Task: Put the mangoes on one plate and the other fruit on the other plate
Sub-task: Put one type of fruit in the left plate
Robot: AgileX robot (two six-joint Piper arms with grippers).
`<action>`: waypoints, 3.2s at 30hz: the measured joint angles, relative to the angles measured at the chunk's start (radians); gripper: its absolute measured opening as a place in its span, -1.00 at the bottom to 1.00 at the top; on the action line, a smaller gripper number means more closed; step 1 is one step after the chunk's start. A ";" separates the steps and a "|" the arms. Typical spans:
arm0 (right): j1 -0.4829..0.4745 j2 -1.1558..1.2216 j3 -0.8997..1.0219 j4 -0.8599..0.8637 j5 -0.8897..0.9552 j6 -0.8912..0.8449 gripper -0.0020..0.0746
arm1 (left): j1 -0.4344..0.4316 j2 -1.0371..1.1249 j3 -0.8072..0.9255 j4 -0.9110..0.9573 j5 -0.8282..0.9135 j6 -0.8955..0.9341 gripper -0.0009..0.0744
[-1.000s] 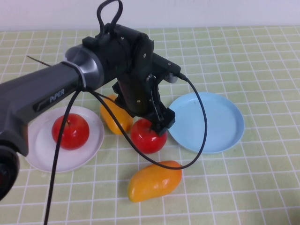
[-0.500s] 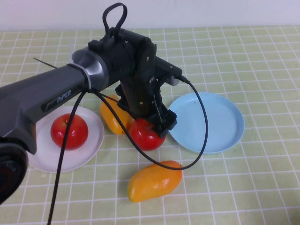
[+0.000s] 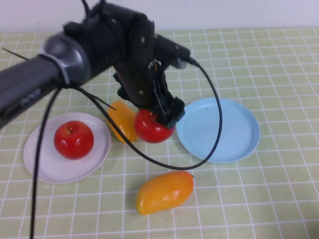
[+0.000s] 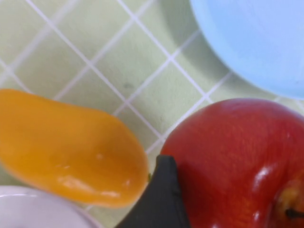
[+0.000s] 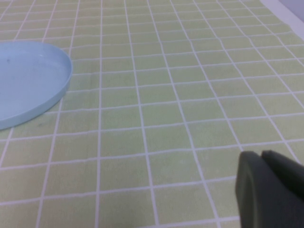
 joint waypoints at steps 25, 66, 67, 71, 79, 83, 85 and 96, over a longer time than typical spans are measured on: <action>0.000 0.000 0.000 0.000 0.000 0.000 -0.99 | 0.243 -0.108 0.122 0.144 0.117 -0.049 0.59; 0.000 0.000 0.000 0.000 0.000 0.000 -0.99 | 0.224 -0.035 0.160 0.152 0.075 -0.043 0.59; 0.000 0.000 0.000 0.000 0.000 0.000 -0.99 | 0.226 -0.033 0.160 0.162 0.075 -0.043 0.59; 0.000 0.000 0.000 0.000 0.000 0.000 -0.99 | 0.228 -0.033 0.160 0.186 0.075 -0.043 0.59; 0.000 0.000 0.000 0.000 0.000 0.000 -0.99 | 0.228 -0.031 0.160 0.177 0.079 -0.045 0.76; 0.000 0.000 0.000 0.000 0.000 0.000 -0.99 | 0.228 -0.031 0.160 0.177 0.081 -0.047 0.80; 0.000 0.000 0.000 0.000 0.000 0.000 -0.99 | 0.228 -0.031 0.160 0.177 0.085 -0.049 0.80; 0.000 0.000 0.000 0.000 0.000 0.000 -0.99 | 0.224 -0.202 0.178 0.180 0.090 -0.090 0.47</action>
